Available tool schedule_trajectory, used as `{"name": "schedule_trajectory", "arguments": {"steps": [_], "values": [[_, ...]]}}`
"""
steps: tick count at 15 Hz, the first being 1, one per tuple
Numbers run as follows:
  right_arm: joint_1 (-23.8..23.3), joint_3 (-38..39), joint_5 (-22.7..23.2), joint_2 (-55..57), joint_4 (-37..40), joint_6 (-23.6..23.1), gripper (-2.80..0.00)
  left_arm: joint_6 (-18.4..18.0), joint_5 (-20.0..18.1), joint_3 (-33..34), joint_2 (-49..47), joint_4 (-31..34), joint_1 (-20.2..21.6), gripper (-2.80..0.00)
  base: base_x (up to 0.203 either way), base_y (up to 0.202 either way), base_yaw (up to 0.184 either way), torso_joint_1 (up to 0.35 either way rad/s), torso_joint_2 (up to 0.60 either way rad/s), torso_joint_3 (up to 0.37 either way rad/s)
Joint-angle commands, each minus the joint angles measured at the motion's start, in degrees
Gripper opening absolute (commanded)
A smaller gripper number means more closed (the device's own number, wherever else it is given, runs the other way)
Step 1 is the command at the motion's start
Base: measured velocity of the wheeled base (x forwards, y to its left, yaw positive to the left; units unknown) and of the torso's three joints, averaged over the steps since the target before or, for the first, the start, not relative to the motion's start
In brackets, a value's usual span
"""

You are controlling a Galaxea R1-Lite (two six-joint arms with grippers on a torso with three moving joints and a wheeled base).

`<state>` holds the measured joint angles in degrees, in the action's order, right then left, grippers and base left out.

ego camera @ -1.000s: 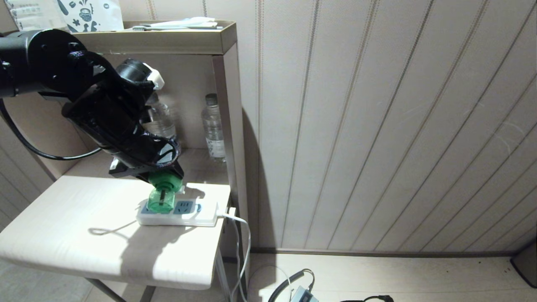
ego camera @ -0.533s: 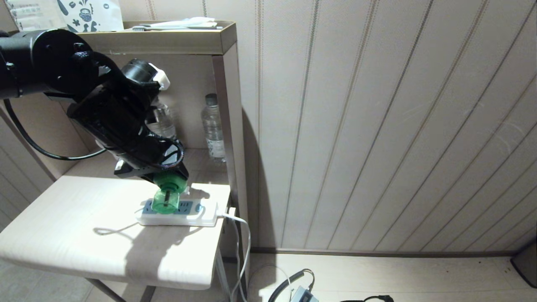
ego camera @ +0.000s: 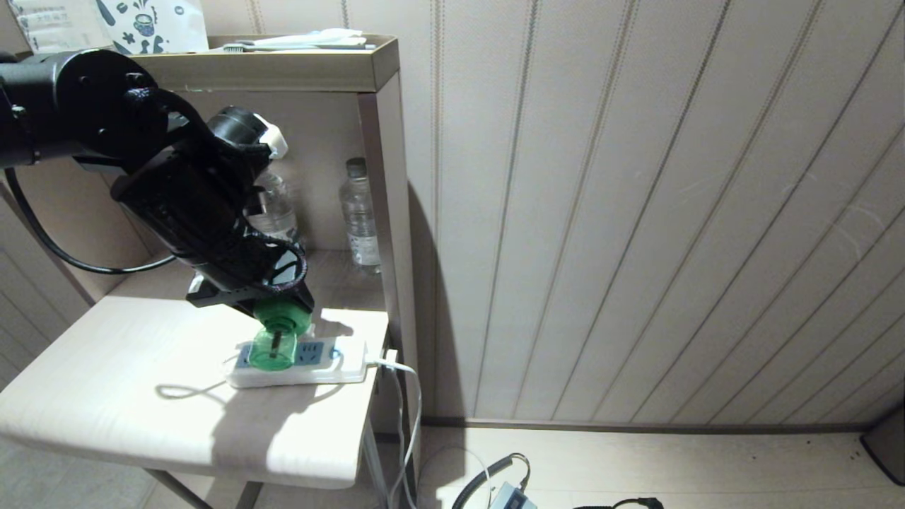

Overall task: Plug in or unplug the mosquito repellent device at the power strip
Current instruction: Insert the plug into the socket

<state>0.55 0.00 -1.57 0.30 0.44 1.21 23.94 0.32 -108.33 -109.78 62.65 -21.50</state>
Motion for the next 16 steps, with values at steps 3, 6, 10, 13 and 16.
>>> {"name": "schedule_trajectory", "arguments": {"steps": [3,6,10,13,16], "values": [[-0.02,0.0,-0.01,0.05,0.0,0.02,-2.8,0.37,-0.06,0.04,0.18,0.87,-1.25,-2.8,0.0,0.0,0.0,0.0,0.0,0.0],[-0.02,0.0,-0.01,0.05,0.0,0.02,-2.8,0.5,-0.06,0.3,0.17,0.85,-2.38,-2.8,0.0,0.0,0.0,0.0,0.0,0.0],[-0.02,0.0,-0.01,0.05,0.0,0.02,-2.8,0.49,0.0,0.13,-0.09,-0.13,-3.62,-2.8,0.0,0.0,0.0,0.0,0.0,0.0],[-0.02,0.0,0.02,0.05,0.0,0.02,-2.8,0.49,0.03,0.13,-0.6,-0.6,-4.31,-2.8,0.0,0.0,0.0,0.0,0.0,0.0],[-0.02,0.0,-0.01,0.05,0.0,0.02,-2.8,0.65,-0.06,0.13,-1.28,-0.72,-5.69,-2.8,0.0,0.0,0.0,0.0,0.0,0.0]]}}
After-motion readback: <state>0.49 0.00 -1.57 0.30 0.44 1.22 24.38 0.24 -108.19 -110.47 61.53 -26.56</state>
